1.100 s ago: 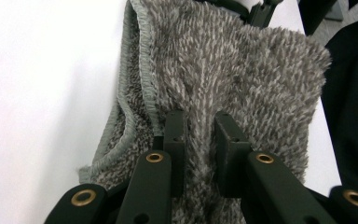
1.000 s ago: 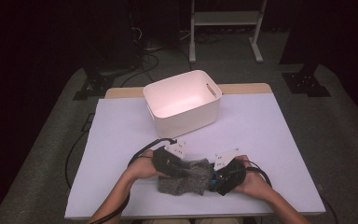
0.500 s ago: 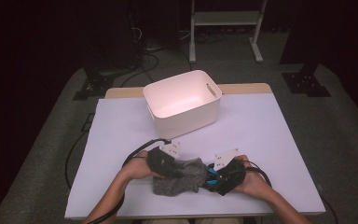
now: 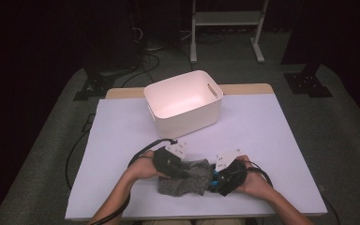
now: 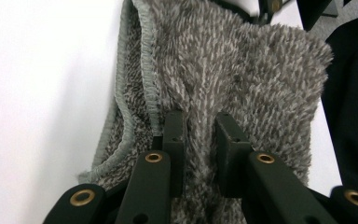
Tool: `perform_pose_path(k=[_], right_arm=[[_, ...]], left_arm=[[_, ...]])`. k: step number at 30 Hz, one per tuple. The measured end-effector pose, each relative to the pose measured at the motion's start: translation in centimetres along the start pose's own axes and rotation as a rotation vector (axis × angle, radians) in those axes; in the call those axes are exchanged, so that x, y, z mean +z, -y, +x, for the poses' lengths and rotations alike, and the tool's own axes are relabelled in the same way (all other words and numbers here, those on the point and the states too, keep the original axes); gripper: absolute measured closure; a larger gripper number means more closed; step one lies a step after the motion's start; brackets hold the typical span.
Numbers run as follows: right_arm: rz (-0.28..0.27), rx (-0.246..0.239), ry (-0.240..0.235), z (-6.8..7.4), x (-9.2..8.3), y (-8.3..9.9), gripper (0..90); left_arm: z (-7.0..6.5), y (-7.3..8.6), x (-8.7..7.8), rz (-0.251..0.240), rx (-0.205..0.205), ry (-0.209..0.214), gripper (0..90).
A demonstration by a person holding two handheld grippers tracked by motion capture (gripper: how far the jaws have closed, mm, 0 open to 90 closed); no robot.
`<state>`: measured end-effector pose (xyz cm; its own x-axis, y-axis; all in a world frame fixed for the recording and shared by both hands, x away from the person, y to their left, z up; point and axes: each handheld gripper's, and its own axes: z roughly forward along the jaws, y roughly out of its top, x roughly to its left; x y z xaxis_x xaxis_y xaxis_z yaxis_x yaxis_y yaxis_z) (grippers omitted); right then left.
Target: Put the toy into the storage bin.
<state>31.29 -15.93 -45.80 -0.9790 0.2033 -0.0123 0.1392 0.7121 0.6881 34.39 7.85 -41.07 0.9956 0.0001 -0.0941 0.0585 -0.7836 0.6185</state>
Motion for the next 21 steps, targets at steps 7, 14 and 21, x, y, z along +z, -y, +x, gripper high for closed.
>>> perform_pose_path(k=[7, 14, 21], right_arm=[[-0.007, 0.002, -0.006, -0.1, 0.0, 0.1, 22.7], [-0.015, -0.023, -0.018, -0.2, 0.0, 0.2, 23.1], [0.014, -0.042, -0.043, -0.6, -0.1, -0.1, 23.2]], left_arm=[[0.4, -1.1, 0.5, 0.006, 0.029, 0.014, 76.2], [0.8, 1.3, -0.7, 0.014, -0.030, -0.008, 76.0], [1.1, 2.7, -1.9, 0.006, -0.065, -0.029, 76.0]])
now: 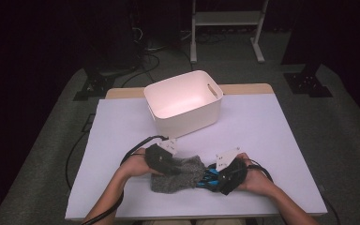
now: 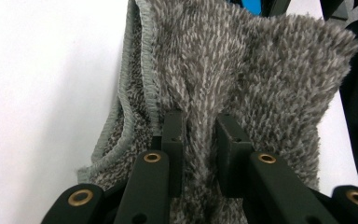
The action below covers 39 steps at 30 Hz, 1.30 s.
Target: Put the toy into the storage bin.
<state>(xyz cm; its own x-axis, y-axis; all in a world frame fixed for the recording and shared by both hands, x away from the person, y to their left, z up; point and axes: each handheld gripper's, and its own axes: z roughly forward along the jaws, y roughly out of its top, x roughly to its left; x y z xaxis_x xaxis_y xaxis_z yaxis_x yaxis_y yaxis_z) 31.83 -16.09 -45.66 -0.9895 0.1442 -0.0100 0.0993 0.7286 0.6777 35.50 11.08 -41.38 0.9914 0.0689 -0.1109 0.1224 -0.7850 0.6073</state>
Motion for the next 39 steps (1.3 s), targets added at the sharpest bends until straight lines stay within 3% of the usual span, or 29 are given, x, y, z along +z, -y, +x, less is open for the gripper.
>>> perform_pose_path(k=[5, 9, 15, 22, 25, 31, 35, 39], right_arm=[[-0.001, -0.010, -0.010, -0.1, 0.1, -0.1, 23.2], [0.011, -0.022, -0.010, -0.1, 0.3, -0.5, 23.1], [0.035, 0.044, -0.004, 0.0, -0.1, -0.6, 19.3], [0.017, 0.061, 0.022, 0.4, -1.1, 0.1, 20.0], [0.009, 0.062, 0.029, 0.3, -1.0, 0.2, 22.0], [0.001, 0.060, 0.039, 0.5, -0.9, 0.3, 21.9], [-0.007, 0.059, 0.047, 0.6, -0.9, 0.4, 21.9], [-0.013, 0.056, 0.049, 0.6, -0.9, 0.4, 22.1]], left_arm=[[-0.2, -0.2, -0.1, -0.026, 0.006, 0.023, 76.0], [-0.4, -0.8, 0.9, -0.010, 0.027, 0.035, 74.9], [-0.5, -0.6, 1.0, -0.010, 0.019, 0.025, 76.0], [-0.8, -0.2, 0.2, -0.004, 0.016, 0.009, 74.3], [-1.4, -0.8, -0.6, -0.031, 0.033, 0.011, 59.2], [-2.2, -2.4, -0.9, -0.039, 0.069, -0.006, 45.1], [-2.8, -4.1, 0.5, -0.019, 0.120, -0.011, 41.3], [-2.9, -5.3, 2.1, -0.002, 0.142, -0.012, 39.8]])
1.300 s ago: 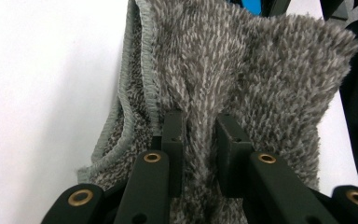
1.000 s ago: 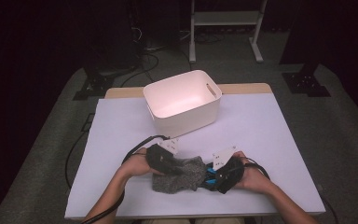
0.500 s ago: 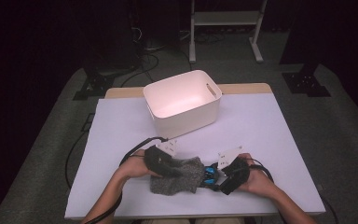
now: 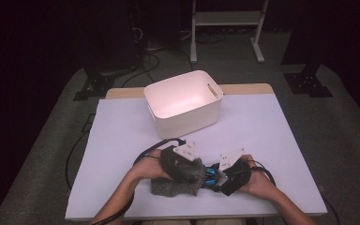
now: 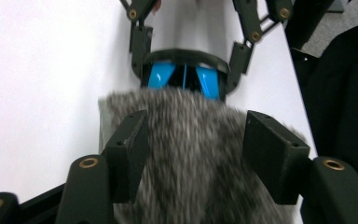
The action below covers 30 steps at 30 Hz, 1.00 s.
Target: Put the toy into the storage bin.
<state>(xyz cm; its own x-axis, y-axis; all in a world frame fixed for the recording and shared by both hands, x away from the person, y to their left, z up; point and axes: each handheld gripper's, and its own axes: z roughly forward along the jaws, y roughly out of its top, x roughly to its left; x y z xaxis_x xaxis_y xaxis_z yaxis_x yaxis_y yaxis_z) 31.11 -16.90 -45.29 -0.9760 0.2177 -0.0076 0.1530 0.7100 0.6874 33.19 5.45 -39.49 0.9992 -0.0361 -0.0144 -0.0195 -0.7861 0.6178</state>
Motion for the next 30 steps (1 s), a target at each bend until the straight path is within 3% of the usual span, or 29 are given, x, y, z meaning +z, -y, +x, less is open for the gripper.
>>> perform_pose_path(k=[5, 8, 12, 13, 16, 21, 26, 30], right_arm=[[-0.005, -0.002, 0.000, 0.0, 0.0, 0.1, 22.4], [-0.005, 0.002, -0.003, 0.0, 0.0, 0.0, 22.5], [-0.010, -0.006, -0.006, 0.0, 0.1, 0.0, 22.6], [-0.010, -0.013, -0.005, -0.1, 0.2, 0.0, 22.7], [-0.013, -0.029, 0.006, 0.2, 0.4, -0.2, 22.9], [-0.016, -0.035, 0.000, 0.2, 1.0, -0.9, 23.0], [-0.021, -0.028, 0.001, 0.3, 1.5, -1.3, 23.0], [-0.029, -0.037, 0.004, 0.3, 1.7, -1.4, 23.0]], left_arm=[[0.2, -0.4, 1.8, 0.078, 0.012, -0.014, 34.9], [0.3, -0.3, 2.1, 0.079, 0.005, -0.023, 37.6], [0.5, -0.2, 1.5, 0.036, -0.023, -0.035, 52.5], [0.5, -0.1, 1.2, 0.025, -0.027, -0.046, 68.7], [0.2, 0.1, 0.8, 0.040, -0.028, -0.041, 75.2], [-0.1, -0.1, 0.8, 0.046, -0.011, 0.000, 77.2], [-0.4, -1.5, 1.8, 0.037, 0.024, 0.033, 77.1], [-0.3, -2.0, 2.7, 0.045, 0.026, 0.044, 77.1]])
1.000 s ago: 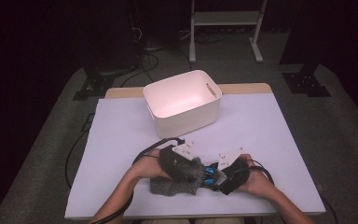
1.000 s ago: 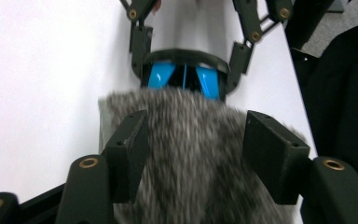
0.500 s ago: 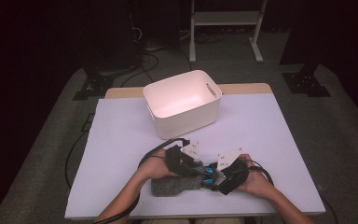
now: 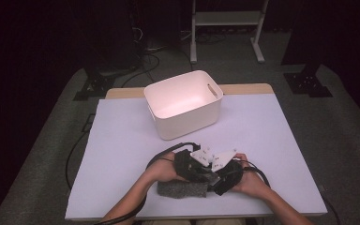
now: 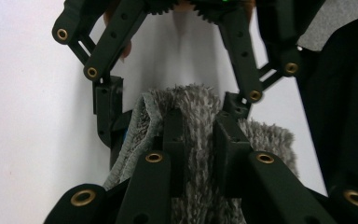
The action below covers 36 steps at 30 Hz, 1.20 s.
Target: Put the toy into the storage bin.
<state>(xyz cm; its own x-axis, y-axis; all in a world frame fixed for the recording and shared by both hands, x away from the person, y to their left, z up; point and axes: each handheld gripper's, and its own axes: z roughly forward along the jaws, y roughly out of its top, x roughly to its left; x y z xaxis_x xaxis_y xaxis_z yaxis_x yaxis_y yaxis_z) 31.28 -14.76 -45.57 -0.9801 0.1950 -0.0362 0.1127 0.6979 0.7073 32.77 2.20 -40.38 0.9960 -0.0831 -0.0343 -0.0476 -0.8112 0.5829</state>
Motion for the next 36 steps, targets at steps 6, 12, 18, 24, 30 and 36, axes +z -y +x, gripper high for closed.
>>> perform_pose_path(k=[6, 12, 18, 24, 30, 36], right_arm=[[-0.004, 0.010, -0.004, 0.1, 0.0, 0.0, 23.1], [-0.007, 0.004, -0.001, 0.0, 0.0, 0.0, 23.1], [-0.014, 0.005, -0.005, 0.1, 0.2, -0.1, 23.0], [-0.010, 0.013, -0.006, 0.1, 0.1, 0.0, 23.1], [-0.016, -0.002, -0.003, 0.0, 0.2, 0.0, 23.1], [-0.017, -0.001, -0.006, 0.0, 0.2, 0.0, 23.1]], left_arm=[[0.2, 0.6, -0.5, 0.003, -0.008, -0.002, 77.1], [0.6, 1.1, -1.4, -0.001, -0.031, -0.026, 77.0], [1.2, 0.3, -0.3, -0.024, -0.034, -0.010, 76.8], [1.7, 1.1, -0.4, -0.041, -0.055, -0.006, 76.6], [2.0, 2.3, -1.4, -0.060, -0.095, -0.019, 76.3], [2.2, 1.3, -0.4, -0.073, -0.080, 0.002, 76.1]])
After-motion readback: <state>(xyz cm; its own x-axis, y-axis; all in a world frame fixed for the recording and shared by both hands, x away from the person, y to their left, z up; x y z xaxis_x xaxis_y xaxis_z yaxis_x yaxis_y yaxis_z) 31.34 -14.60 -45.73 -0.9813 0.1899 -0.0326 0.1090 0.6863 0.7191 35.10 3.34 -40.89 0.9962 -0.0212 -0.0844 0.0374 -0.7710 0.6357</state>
